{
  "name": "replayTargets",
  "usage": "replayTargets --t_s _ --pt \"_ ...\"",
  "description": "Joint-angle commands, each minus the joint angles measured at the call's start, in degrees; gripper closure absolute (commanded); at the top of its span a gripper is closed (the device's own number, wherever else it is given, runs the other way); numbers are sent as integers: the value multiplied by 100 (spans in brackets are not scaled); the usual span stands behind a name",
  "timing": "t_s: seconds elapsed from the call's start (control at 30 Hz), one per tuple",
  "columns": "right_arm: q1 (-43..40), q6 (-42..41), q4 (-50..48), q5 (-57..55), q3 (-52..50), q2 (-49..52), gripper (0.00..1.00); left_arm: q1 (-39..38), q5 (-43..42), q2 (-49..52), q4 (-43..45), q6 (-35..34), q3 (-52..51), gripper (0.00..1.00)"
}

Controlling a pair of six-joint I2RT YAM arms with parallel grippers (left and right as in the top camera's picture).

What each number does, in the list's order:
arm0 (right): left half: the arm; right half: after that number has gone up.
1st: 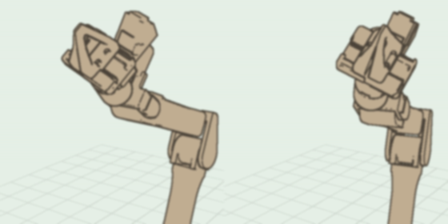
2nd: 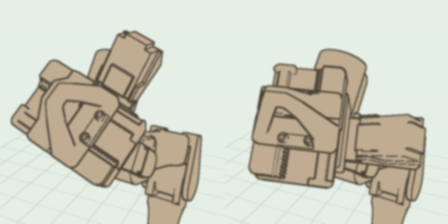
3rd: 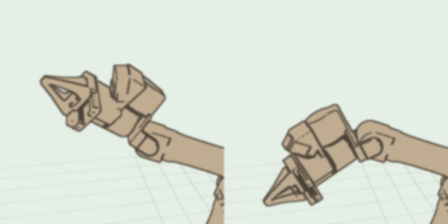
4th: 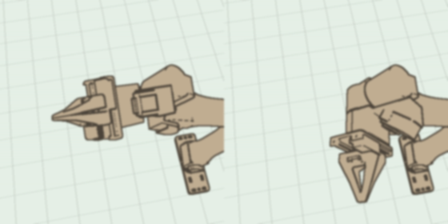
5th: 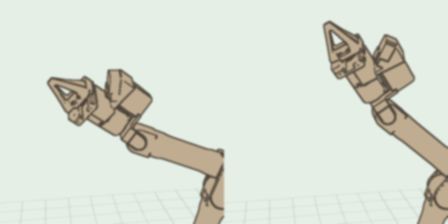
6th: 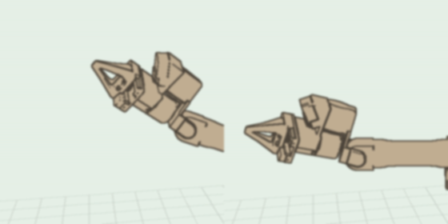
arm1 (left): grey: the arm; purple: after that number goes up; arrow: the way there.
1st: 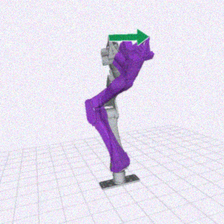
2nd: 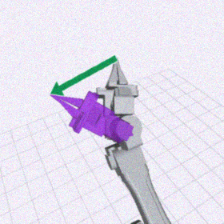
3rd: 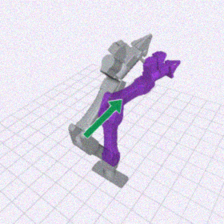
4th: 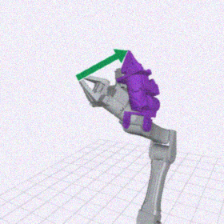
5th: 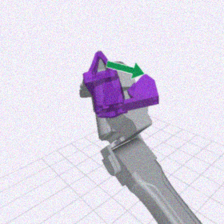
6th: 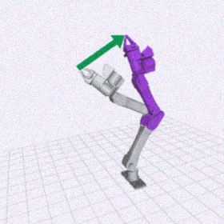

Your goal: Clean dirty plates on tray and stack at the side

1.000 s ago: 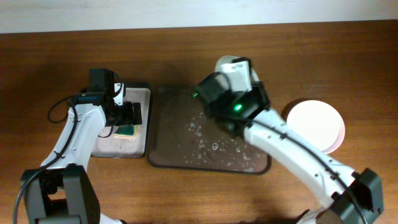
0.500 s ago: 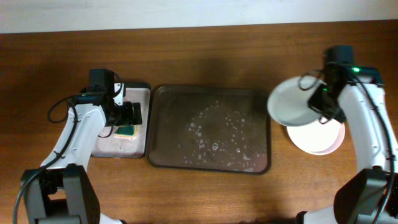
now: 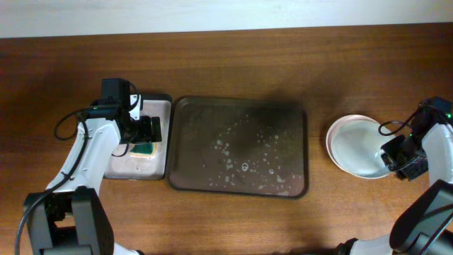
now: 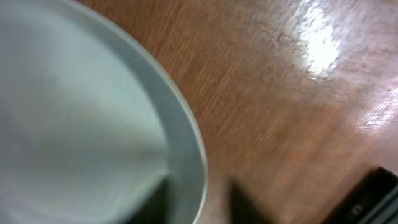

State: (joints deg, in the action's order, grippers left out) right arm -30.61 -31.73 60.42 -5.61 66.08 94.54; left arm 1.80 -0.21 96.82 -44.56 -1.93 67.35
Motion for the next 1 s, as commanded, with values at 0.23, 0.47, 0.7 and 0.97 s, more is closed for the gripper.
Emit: replayTargets --t_s 0.23,0.47,0.7,0.97 --pt "1082 2804 -918 2868 -44 -127 64 13 -50 -83 9 24 35 0" --pt "2319 2824 -1121 1880 -107 -116 64 13 -50 -83 9 24 28 1" --pt "3005 2583 -1165 1521 -140 173 66 13 -50 -83 9 24 26 1" --pt "3215 2221 -1169 1239 -142 702 72 13 -48 -83 7 24 26 1"
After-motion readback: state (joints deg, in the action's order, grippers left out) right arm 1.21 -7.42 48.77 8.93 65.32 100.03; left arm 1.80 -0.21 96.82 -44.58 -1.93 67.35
